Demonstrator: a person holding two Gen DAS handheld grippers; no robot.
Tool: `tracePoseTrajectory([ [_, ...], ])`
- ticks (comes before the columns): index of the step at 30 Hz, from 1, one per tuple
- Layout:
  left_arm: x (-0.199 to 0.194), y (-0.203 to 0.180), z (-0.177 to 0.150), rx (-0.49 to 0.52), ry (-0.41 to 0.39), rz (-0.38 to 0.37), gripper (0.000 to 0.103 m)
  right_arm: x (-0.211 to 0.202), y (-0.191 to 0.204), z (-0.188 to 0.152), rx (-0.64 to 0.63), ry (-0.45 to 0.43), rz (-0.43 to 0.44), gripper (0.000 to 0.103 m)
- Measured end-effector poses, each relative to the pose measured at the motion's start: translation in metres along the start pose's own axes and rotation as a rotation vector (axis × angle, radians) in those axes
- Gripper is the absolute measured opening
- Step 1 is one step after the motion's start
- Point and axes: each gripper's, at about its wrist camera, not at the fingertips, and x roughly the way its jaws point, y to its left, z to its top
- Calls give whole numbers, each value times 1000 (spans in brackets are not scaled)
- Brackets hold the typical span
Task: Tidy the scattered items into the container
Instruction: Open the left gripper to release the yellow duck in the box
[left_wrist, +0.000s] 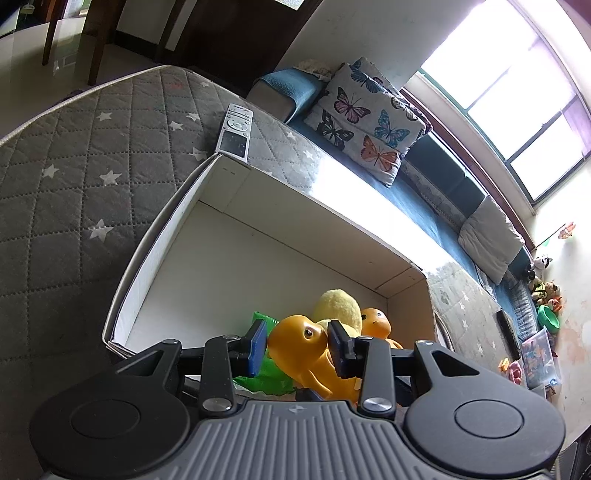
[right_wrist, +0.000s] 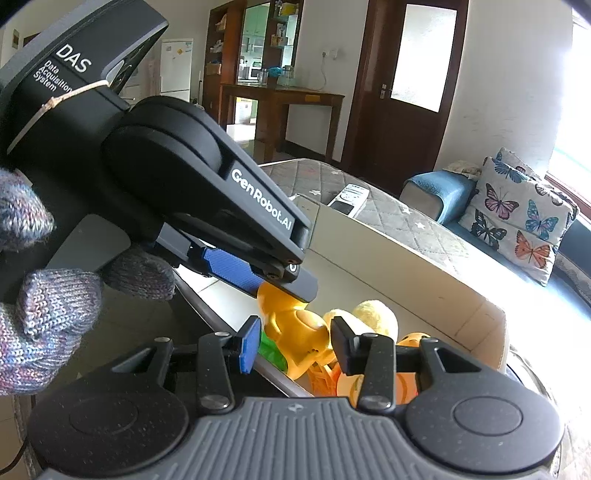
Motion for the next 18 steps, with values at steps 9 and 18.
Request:
tracePoseTrajectory([
  [9,-7,0,-4,1,-7,-3,39,-7,4,-2,2,-13,-10,42],
  [18,-19,0,-7,8,-31,-8,39,-17,8,-3,8,-36,-27,48],
])
